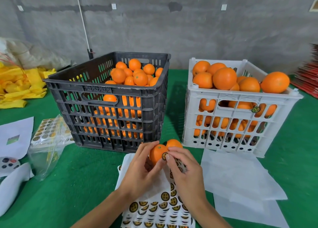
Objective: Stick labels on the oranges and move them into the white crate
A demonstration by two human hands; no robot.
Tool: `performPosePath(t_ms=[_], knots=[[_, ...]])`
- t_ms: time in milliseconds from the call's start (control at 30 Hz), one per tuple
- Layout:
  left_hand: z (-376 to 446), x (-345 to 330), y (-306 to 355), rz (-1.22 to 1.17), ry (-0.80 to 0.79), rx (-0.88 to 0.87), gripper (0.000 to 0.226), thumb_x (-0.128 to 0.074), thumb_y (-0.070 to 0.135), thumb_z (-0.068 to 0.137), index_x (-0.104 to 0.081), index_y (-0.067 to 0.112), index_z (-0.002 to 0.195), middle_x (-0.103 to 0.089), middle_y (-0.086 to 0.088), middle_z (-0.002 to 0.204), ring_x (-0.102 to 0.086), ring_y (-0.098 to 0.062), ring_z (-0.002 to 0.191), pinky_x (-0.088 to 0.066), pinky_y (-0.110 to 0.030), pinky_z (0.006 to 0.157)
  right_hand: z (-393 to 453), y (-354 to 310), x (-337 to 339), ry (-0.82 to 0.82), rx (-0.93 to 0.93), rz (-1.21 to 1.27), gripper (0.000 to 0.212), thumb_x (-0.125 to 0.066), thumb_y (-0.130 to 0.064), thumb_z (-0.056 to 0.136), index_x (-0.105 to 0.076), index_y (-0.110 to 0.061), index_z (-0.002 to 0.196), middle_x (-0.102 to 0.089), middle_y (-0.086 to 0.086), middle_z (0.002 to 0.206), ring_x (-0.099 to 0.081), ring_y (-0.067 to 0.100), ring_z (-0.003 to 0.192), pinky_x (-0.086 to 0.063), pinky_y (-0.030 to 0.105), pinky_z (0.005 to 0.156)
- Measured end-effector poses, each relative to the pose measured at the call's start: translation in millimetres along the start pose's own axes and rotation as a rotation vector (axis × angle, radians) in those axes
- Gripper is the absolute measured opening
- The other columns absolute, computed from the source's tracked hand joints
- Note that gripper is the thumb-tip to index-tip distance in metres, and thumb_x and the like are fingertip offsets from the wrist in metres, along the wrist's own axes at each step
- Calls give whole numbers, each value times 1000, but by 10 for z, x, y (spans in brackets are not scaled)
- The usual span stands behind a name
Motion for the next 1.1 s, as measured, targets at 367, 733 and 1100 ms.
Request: performPosePath(t_ms=[367, 733, 1100], knots=[[-12, 19, 81, 10, 9, -13, 54, -59, 61, 99, -46, 41, 148, -44, 19, 143, -64, -12, 114, -56, -26, 91, 10, 0, -17, 42, -35, 23, 13, -70, -29, 96, -77, -35, 104, -64, -29, 119, -59, -3, 119, -52, 29, 102], [-45, 51, 174, 71, 34, -68, 51, -60, 54, 102, -44, 41, 149, -41, 19, 146, -61, -9, 121, -58, -26, 92, 42, -130, -26, -39, 211, -311, 38, -63, -33, 101, -60, -31, 139, -42, -29, 149, -43, -1, 139, -46, 30, 111], [411, 252, 1151, -60, 217, -199, 51, -62, 64, 91, -47, 60, 140, -46, 23, 138, -65, -2, 110, -55, -15, 88, 244, -1044, 76, 83, 631, -651, 75, -63, -38, 96, -30, -11, 158, -34, 5, 164, -36, 18, 149, -38, 36, 117]])
Point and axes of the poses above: each hand's wrist, its own z-axis towards the middle knuckle, its own x-axis out of the back of the hand, y = z × x, the point moved 10 cm from there along z, towards the middle knuckle
